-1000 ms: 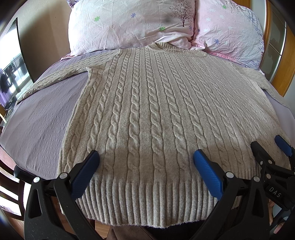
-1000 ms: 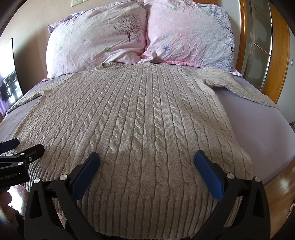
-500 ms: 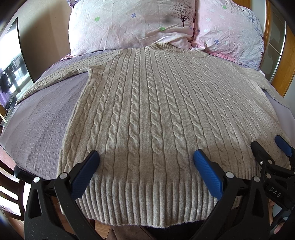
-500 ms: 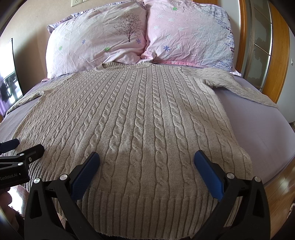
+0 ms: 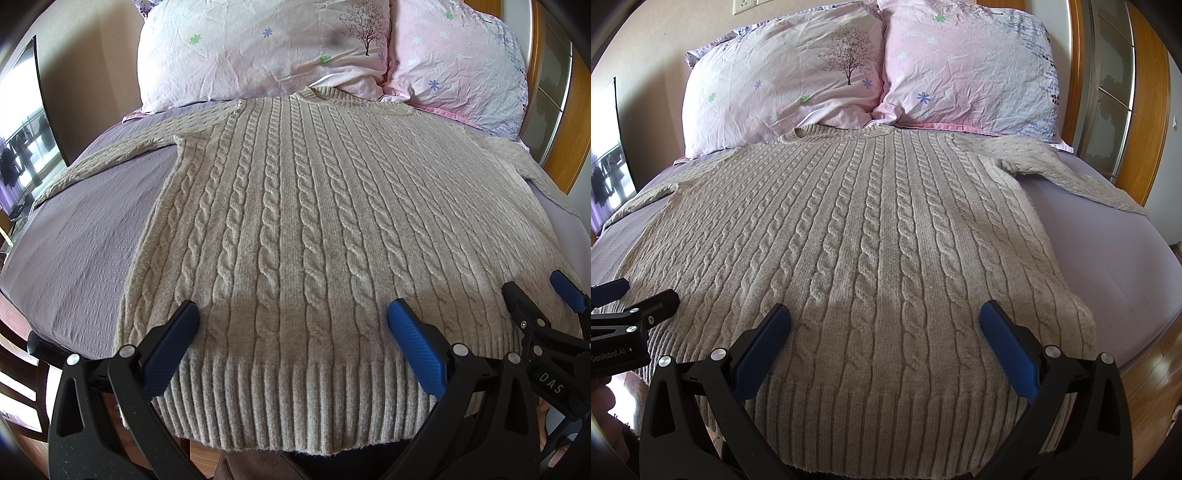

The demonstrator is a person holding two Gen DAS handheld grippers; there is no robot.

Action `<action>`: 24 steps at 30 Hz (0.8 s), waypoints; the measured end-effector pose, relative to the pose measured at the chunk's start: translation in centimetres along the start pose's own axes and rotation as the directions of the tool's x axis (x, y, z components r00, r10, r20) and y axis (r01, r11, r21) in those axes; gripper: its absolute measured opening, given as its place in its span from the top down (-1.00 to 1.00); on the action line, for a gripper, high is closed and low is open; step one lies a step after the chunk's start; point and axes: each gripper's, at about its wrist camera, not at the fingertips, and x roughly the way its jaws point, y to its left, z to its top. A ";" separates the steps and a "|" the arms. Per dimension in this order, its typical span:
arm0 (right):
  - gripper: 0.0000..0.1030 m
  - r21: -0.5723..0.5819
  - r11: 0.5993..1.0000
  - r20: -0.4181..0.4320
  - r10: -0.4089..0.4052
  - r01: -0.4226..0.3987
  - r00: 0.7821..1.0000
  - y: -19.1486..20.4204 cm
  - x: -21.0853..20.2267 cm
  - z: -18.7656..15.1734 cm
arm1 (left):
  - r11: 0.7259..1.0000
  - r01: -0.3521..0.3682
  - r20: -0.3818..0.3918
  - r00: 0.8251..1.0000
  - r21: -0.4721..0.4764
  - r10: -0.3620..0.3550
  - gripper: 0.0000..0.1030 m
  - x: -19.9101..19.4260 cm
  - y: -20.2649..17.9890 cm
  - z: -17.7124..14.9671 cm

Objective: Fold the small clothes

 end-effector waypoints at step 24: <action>-0.97 0.382 0.923 0.110 0.002 -0.044 0.994 -18.2 0.1 8.6 | 0.998 0.064 0.143 0.988 0.022 -0.067 -0.97 -0.9 1.9 3.8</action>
